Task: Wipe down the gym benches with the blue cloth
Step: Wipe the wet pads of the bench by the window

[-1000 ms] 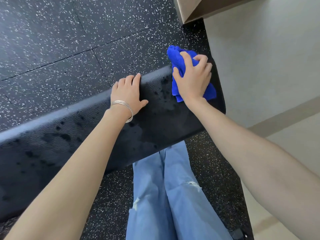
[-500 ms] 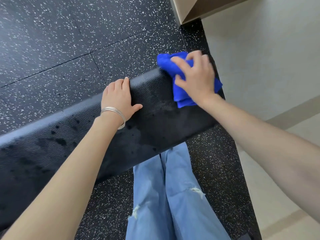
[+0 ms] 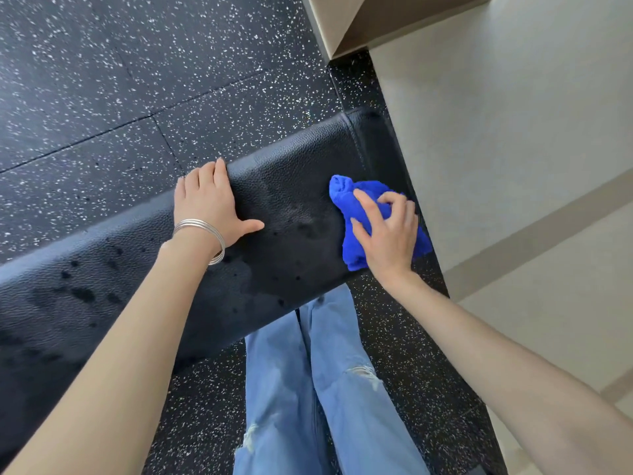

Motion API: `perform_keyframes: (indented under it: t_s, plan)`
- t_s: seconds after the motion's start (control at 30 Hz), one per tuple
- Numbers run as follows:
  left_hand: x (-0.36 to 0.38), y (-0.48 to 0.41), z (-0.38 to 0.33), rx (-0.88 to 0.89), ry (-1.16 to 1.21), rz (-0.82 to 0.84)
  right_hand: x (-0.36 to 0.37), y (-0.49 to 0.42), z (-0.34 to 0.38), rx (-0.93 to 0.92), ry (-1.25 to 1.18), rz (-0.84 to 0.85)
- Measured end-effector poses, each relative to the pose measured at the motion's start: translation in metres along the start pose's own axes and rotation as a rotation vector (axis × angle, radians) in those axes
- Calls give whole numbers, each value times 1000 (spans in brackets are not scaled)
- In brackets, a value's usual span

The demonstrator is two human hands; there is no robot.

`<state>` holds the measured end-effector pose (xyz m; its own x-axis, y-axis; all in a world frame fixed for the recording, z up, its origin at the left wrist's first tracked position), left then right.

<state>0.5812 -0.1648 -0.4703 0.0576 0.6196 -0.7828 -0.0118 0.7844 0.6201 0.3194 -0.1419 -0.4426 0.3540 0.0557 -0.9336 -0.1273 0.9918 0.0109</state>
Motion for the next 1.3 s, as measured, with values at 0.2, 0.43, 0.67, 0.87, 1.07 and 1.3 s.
perform_keyframes:
  t_s: [0.2, 0.43, 0.67, 0.87, 1.07, 1.3]
  plan:
    - [-1, 3, -6, -45, -15, 28, -1, -98, 12, 5, -61, -22]
    - [0, 2, -8, -96, 3, 53, 13, -173, 20, 91, -12, 166]
    - [-1, 1, -9, -133, -12, 66, -13, -61, -23, -137, -146, -73]
    - [-4, 1, -15, -163, -27, 86, -14, 28, -52, -153, -149, 17]
    - [-5, 2, -15, -184, -18, 77, -13, -17, -38, -144, -142, 20]
    - [-1, 3, -12, -185, 5, 67, 5, -166, 17, 21, -74, 226]
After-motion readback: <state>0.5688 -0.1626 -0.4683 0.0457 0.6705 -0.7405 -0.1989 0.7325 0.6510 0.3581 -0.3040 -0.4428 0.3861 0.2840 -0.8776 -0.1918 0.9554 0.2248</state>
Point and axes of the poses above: each hand's wrist, its own y-axis away from the middle knuckle, its own x-axis out of the palm, z = x × y, the point moved 8 cm from there along -y, towards the middle knuckle, and after that the axes turned 15 degrees about -y, right-handed, at the moved point
